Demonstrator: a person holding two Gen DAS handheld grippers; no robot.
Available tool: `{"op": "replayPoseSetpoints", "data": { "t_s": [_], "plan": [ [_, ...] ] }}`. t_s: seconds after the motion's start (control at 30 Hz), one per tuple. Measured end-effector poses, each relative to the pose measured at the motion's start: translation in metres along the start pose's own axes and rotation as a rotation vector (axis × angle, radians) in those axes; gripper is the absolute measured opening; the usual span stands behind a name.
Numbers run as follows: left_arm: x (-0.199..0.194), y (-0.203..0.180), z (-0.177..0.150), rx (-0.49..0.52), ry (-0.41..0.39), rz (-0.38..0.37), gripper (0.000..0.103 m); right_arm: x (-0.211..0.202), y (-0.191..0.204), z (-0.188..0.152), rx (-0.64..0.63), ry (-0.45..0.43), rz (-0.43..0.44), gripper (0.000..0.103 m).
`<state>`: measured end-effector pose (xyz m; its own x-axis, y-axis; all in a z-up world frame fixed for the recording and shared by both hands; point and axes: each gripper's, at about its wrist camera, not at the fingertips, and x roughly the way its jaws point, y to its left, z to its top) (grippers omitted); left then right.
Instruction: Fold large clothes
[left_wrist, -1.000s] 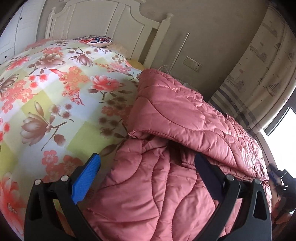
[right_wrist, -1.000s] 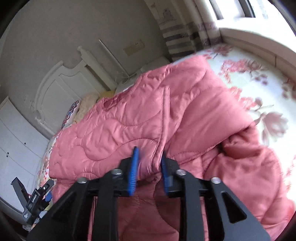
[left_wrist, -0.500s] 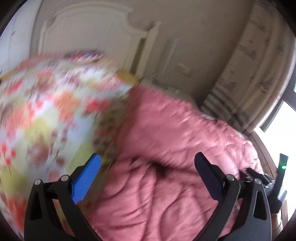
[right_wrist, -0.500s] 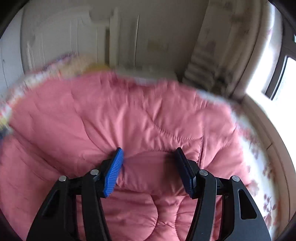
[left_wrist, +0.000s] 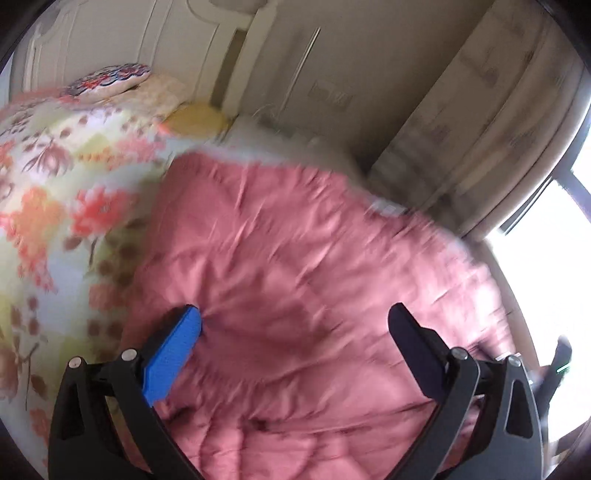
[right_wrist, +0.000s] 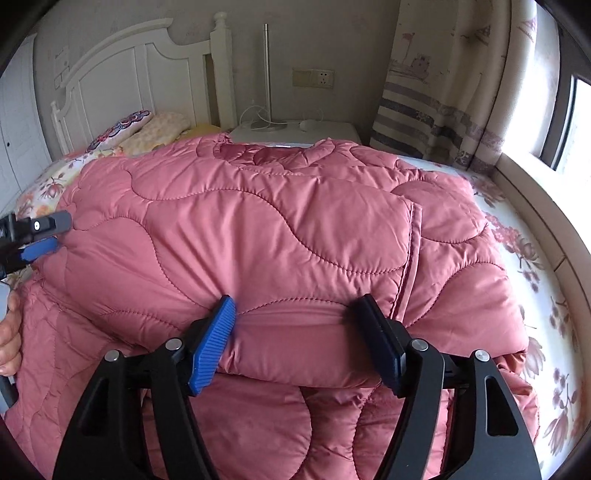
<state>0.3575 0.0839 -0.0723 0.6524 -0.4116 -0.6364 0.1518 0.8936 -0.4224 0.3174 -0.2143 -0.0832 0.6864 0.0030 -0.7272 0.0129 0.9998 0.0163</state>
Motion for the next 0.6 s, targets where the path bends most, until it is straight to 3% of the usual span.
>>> {"op": "replayPoseSetpoints", "data": {
  "t_s": [0.07, 0.13, 0.27, 0.37, 0.43, 0.5, 0.6],
  "plan": [
    [-0.010, 0.003, 0.019, -0.025, -0.053, -0.001, 0.100, 0.001, -0.001, 0.000, 0.003, 0.001, 0.005, 0.067],
    [-0.002, 0.010, 0.034, -0.054, -0.057, 0.020, 0.100, 0.000, -0.001, -0.001, 0.005, 0.000, 0.008, 0.068],
    [0.061, 0.034, 0.039, -0.101, 0.149, 0.023, 0.100, -0.001, -0.004, -0.001, 0.014, 0.001, 0.020, 0.068],
    [0.061, 0.024, 0.048, -0.047, 0.143, 0.068, 0.100, 0.000, -0.007, 0.000, 0.024, 0.001, 0.036, 0.068],
    [0.050, 0.025, 0.064, -0.100, 0.101, 0.002, 0.100, 0.000, -0.008, 0.000, 0.029, 0.002, 0.041, 0.068],
    [0.046, 0.024, 0.075, -0.127, 0.074, -0.005, 0.100, 0.001, -0.009, 0.000, 0.031, 0.003, 0.045, 0.068],
    [0.071, 0.025, 0.085, -0.115, 0.130, 0.029, 0.100, 0.001, -0.009, 0.000, 0.031, 0.004, 0.045, 0.068]
  ]
}}
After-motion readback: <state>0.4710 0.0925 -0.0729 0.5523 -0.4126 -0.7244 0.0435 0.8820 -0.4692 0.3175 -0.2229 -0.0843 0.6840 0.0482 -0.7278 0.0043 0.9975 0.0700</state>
